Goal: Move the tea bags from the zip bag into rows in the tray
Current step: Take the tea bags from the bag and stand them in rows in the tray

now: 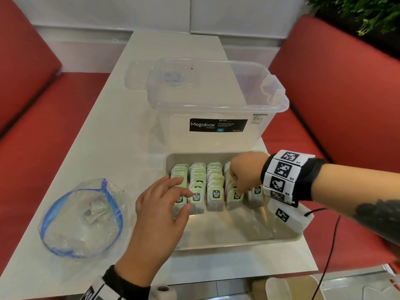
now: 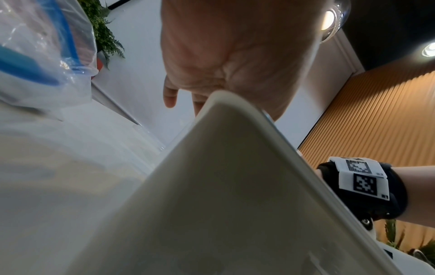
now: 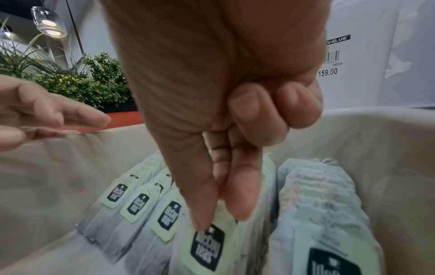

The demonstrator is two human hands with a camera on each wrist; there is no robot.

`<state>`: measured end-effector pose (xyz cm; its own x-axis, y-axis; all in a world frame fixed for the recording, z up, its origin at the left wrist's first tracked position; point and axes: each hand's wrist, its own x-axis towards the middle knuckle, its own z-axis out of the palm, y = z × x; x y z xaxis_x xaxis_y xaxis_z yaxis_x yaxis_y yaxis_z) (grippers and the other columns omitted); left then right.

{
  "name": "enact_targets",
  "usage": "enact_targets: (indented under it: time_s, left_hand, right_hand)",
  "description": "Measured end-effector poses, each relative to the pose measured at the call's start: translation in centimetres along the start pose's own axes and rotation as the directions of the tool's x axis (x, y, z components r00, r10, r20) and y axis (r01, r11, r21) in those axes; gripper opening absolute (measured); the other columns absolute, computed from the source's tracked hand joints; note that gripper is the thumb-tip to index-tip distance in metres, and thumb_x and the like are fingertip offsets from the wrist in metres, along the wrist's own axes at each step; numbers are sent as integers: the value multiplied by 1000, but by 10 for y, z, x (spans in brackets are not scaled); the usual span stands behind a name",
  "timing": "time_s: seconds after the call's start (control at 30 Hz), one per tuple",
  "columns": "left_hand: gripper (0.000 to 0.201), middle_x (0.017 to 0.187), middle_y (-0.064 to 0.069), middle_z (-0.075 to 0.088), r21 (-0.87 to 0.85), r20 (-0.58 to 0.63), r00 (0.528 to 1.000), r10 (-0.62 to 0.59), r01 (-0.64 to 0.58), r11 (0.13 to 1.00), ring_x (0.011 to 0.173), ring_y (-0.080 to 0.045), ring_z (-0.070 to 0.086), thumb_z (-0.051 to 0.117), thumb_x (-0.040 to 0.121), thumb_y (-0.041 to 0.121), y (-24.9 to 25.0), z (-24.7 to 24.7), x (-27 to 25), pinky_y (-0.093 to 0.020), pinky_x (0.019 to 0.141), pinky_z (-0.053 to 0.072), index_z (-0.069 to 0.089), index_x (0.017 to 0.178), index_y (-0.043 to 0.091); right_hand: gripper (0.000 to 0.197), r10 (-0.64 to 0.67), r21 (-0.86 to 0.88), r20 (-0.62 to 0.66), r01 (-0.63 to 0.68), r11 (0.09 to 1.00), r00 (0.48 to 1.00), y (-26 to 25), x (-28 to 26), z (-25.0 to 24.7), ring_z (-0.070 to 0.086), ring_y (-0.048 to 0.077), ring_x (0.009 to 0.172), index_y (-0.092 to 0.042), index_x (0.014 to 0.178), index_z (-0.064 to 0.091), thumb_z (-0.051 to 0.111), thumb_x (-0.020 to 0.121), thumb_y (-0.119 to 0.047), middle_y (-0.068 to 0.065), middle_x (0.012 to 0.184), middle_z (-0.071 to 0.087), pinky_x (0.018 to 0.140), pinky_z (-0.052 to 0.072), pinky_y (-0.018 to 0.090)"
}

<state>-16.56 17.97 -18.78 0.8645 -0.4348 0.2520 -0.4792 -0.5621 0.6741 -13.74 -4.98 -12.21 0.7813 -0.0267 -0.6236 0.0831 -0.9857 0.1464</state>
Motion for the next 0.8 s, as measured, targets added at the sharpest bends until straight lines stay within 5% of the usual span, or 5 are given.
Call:
enact_targets:
  time_s: [0.3, 0.5, 0.67, 0.8]
  left_hand:
    - [19, 119, 23, 50, -6, -30, 1000, 2, -2, 1000, 125, -9, 40, 44, 77, 44, 1, -10, 1, -44, 102, 33, 57, 90, 44]
    - [31, 117, 12, 58, 57, -244, 969, -36, 51, 997, 125, -21, 47, 47, 74, 7, -18, -52, -4, -53, 100, 37, 57, 76, 37]
    - [39, 119, -7, 63, 256, -449, 859, -246, 387, 886, 126, -37, 44, 58, 66, -13, -44, -100, -25, -58, 96, 35, 64, 61, 25]
    - [25, 135, -13, 50, 290, -387, 810, -439, 560, 776, 133, -35, 32, 66, 73, -2, -70, -110, -45, -50, 106, 25, 74, 80, 21]
  right_hand:
    - [28, 40, 22, -13, -39, 999, 999, 1, -5, -4, 51, 8, 56, -13, 80, 69, 69, 78, -42, -9, 56, 56, 49, 38, 19]
    - [34, 58, 107, -108, -46, 993, 992, 7, -17, -7, 60, 7, 61, -15, 80, 70, 66, 77, -49, -5, 64, 68, 54, 43, 21]
    - [29, 43, 207, -241, 8, 978, 970, -3, -30, -10, 60, 7, 61, -21, 74, 65, 65, 78, -50, -6, 61, 67, 58, 46, 24]
    - [28, 3, 279, -320, 91, 956, 948, -23, -41, -12, 61, 6, 58, -21, 74, 65, 65, 80, -48, -7, 58, 66, 56, 46, 23]
